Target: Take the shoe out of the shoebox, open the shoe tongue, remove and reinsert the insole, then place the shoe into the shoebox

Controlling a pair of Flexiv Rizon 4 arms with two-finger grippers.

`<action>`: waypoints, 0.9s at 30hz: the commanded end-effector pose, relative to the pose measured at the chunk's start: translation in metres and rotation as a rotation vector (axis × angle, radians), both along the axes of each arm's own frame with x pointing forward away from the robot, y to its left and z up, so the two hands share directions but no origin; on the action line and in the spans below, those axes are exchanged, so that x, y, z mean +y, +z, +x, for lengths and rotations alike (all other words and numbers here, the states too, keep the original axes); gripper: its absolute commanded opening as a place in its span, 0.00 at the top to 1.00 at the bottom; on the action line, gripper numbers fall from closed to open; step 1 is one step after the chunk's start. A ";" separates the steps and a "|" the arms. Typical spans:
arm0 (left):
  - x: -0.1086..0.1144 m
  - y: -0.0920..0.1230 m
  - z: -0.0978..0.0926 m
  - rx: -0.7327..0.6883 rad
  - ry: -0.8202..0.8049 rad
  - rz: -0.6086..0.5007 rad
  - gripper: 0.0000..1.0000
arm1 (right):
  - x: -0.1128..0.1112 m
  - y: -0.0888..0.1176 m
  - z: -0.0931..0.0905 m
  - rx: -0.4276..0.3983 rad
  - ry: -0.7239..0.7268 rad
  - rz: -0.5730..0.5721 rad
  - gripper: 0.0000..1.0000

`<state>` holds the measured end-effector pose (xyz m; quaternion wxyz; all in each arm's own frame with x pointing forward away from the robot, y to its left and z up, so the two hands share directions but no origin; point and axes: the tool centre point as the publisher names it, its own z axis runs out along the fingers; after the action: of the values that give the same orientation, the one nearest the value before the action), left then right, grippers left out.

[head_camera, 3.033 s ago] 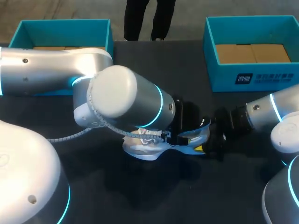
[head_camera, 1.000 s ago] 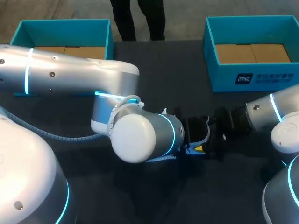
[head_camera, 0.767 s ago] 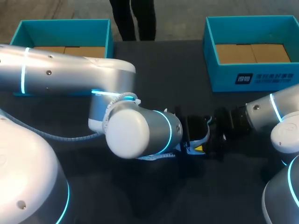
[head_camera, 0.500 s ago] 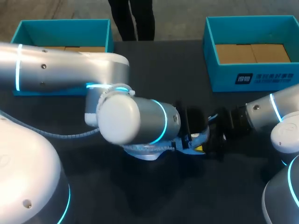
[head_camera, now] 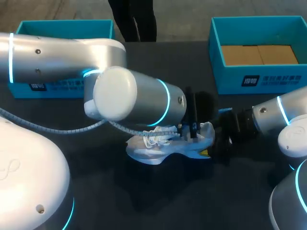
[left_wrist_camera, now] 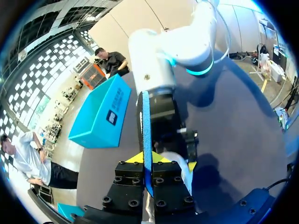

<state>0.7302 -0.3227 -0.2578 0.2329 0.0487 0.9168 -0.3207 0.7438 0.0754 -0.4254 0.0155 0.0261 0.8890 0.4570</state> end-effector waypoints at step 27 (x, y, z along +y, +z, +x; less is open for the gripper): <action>-0.032 0.081 0.030 0.448 -0.499 -0.052 1.00 | 0.002 -0.001 0.000 0.001 -0.001 -0.006 1.00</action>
<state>0.7512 -0.3619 -0.1746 0.0419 0.1505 0.9113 -0.3809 0.7438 0.0754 -0.4254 0.0155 0.0262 0.8890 0.4570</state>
